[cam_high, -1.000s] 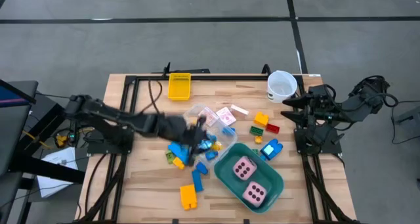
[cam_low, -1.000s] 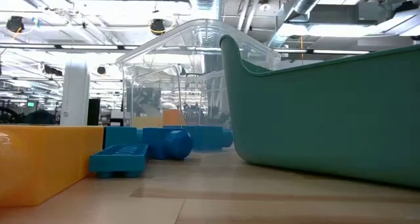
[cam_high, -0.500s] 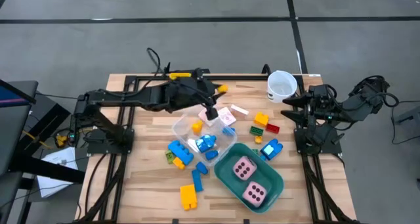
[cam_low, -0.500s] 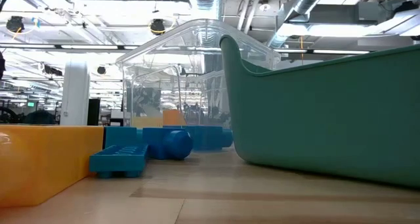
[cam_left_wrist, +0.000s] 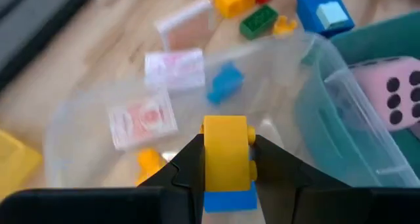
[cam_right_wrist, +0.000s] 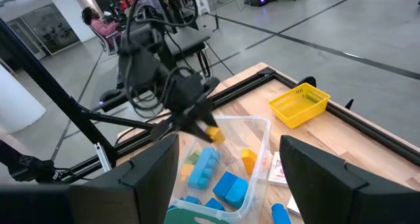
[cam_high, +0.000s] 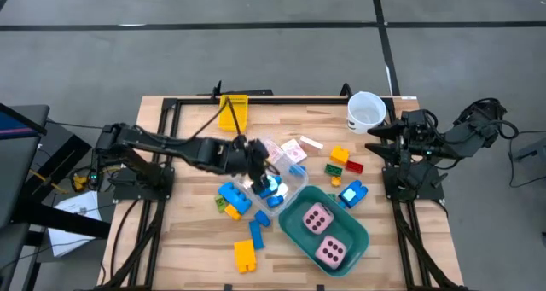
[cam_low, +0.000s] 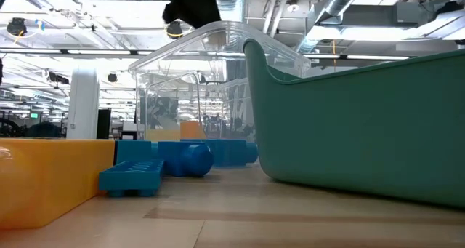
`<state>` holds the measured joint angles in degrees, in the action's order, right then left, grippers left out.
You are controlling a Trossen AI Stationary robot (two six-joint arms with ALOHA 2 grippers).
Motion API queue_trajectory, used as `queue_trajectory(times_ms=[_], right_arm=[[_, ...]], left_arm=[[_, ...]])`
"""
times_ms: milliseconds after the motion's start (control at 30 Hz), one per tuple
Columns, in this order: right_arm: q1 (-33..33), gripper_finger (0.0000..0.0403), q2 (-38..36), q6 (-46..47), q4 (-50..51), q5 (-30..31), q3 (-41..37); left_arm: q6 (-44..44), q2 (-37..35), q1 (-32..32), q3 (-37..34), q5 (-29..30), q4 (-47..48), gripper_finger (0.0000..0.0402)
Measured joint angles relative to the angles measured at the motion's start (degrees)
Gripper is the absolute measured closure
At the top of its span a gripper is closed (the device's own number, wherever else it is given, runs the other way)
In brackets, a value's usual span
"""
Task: Pick & Place Toys
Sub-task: Put the yellow game piece into the transparent bin
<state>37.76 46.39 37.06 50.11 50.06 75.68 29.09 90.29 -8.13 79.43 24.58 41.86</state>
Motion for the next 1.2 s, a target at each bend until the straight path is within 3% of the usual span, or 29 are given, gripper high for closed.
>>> queue_trajectory(times_ms=[367, 1200], right_arm=[[0.0, 0.0148, 0.0, -0.2, 0.4, 0.0, 0.0], [0.0, 0.0148, 0.0, -1.1, 0.5, 1.0, 0.0]], left_arm=[[16.0, 0.0, 3.4, -6.7, 1.1, 1.0, 0.0307], [16.2, 0.0, 6.3, -8.6, 4.2, 0.2, 0.0300]])
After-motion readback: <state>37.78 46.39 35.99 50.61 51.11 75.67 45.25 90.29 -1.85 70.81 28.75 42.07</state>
